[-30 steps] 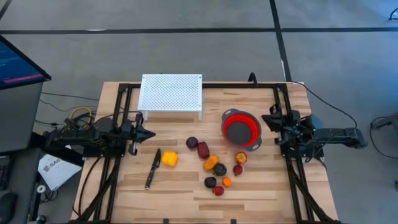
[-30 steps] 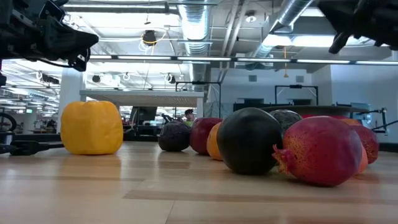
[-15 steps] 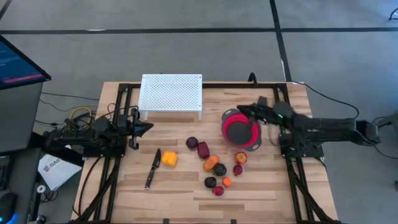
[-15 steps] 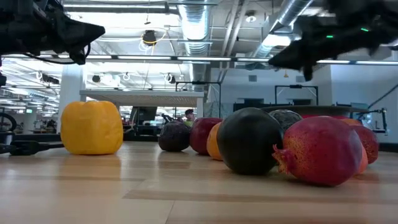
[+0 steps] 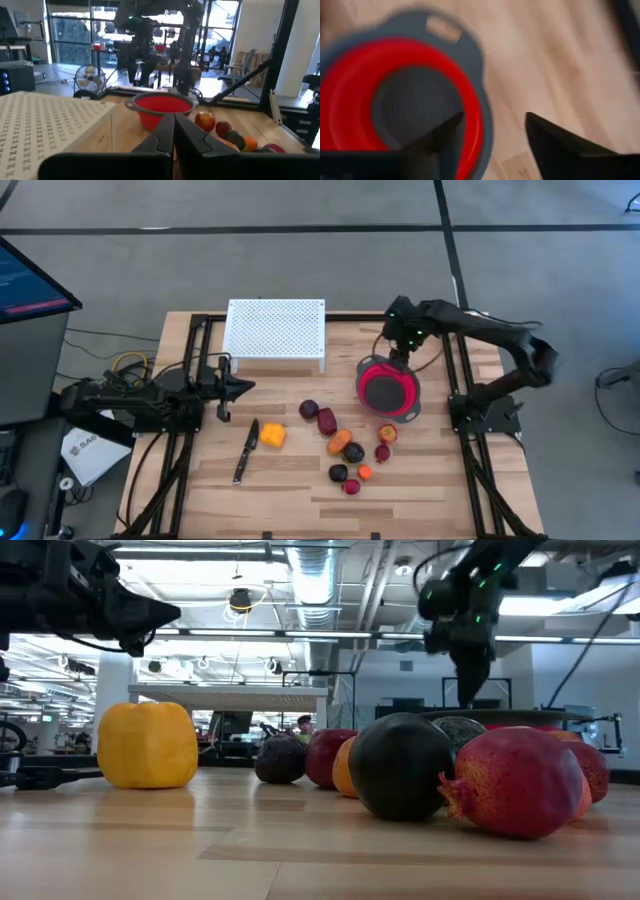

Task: Pick & Place Fruit
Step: Put the red strainer bowl on the shelf

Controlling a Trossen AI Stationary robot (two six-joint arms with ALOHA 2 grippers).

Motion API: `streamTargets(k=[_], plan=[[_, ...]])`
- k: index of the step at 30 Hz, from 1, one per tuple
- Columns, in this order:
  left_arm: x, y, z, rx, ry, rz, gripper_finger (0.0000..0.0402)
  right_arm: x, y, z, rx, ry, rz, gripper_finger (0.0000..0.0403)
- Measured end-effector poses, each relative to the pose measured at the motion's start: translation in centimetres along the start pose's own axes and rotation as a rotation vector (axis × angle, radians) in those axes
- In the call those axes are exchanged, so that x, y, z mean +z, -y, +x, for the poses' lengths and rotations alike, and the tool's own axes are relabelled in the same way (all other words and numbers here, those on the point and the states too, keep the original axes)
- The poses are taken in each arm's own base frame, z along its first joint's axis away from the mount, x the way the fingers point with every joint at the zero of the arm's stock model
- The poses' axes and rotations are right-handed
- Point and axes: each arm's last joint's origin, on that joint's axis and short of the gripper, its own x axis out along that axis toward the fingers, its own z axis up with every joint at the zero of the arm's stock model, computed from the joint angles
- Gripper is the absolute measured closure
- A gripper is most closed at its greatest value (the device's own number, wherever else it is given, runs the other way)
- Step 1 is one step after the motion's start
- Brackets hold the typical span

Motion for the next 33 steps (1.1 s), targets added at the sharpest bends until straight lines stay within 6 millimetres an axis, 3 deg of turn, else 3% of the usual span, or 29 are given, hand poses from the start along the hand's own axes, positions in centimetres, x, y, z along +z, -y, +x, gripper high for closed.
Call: streamTargets(k=[4,8,11,15,17,18,26,30,33], plan=[[-0.4,0.0,0.4,0.003,-0.043,0.005,0.0399,0.8,0.7,3.6,0.033,-0.127,-0.077,0.0132],[-0.7,0.0,0.7,0.004,-0.07,0.008,0.0399,1.3,0.9,6.3,0.059,-0.212,-0.125,0.0146],[-0.8,0.1,0.9,0.006,-0.073,0.008,0.0399,1.4,0.7,7.5,0.075,-0.247,-0.149,0.02],[-0.7,-0.1,1.3,0.068,-0.049,0.014,0.0399,1.3,1.0,7.5,0.151,-0.227,-0.134,0.0324],[-0.5,-0.2,1.6,0.109,-0.036,0.031,0.0399,1.2,1.4,7.0,0.194,-0.199,-0.107,0.0379],[-0.4,-0.2,1.8,0.133,-0.044,0.037,0.0399,1.1,1.7,6.6,0.205,-0.183,-0.092,0.0387],[2.9,-0.1,4.8,0.248,-0.072,0.142,0.0384,-1.0,5.4,0.6,0.126,0.034,0.142,0.0395],[4.8,-0.4,6.8,0.287,-0.072,0.156,0.0354,-1.8,6.8,-3.4,0.063,0.178,0.271,0.0394],[6.3,-1.0,8.3,0.332,-0.062,0.157,0.0322,-1.1,7.2,-6.5,0.006,0.365,0.307,0.0398]])
